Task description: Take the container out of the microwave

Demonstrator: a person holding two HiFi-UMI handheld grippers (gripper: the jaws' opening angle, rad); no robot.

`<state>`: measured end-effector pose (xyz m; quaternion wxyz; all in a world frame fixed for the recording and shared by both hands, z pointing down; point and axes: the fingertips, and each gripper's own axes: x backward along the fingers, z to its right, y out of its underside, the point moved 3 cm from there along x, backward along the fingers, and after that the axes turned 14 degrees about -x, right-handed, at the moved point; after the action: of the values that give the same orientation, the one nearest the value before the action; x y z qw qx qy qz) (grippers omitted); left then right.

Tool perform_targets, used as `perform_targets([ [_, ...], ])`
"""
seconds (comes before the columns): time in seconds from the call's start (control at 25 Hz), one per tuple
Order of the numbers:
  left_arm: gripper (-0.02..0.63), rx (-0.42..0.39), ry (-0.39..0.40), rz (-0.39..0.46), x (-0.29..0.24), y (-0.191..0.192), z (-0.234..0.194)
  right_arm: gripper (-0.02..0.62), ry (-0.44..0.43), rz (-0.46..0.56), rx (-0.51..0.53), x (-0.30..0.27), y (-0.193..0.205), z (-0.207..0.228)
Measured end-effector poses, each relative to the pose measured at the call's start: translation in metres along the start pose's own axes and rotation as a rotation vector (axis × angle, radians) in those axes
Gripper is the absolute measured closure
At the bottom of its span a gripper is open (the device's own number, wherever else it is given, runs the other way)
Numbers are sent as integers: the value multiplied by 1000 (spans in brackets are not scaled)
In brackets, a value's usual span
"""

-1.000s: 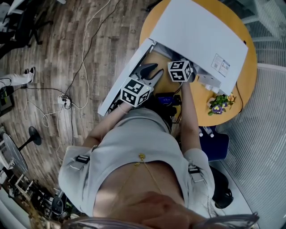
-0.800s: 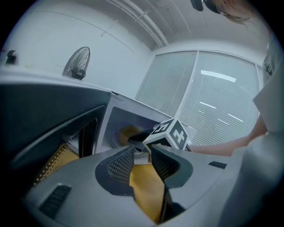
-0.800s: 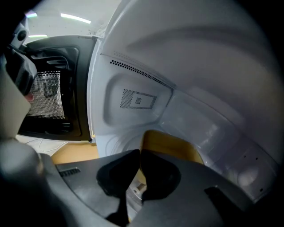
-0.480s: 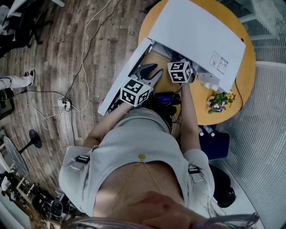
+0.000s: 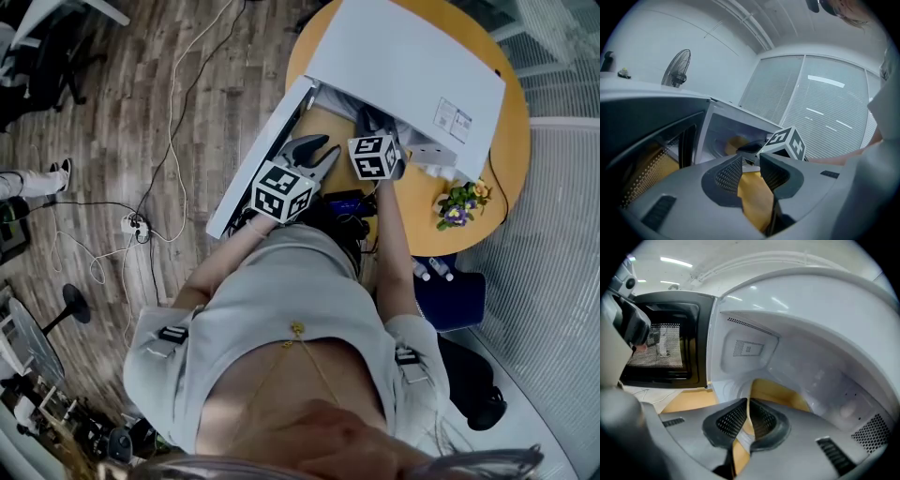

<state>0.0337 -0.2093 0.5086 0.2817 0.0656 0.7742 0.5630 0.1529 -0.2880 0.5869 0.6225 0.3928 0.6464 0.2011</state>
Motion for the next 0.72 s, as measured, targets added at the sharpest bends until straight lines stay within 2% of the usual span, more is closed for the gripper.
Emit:
perform_targets([
  [0.72,481,8,21,4,9,5,7,563,21,21,-32,37,7,-20],
])
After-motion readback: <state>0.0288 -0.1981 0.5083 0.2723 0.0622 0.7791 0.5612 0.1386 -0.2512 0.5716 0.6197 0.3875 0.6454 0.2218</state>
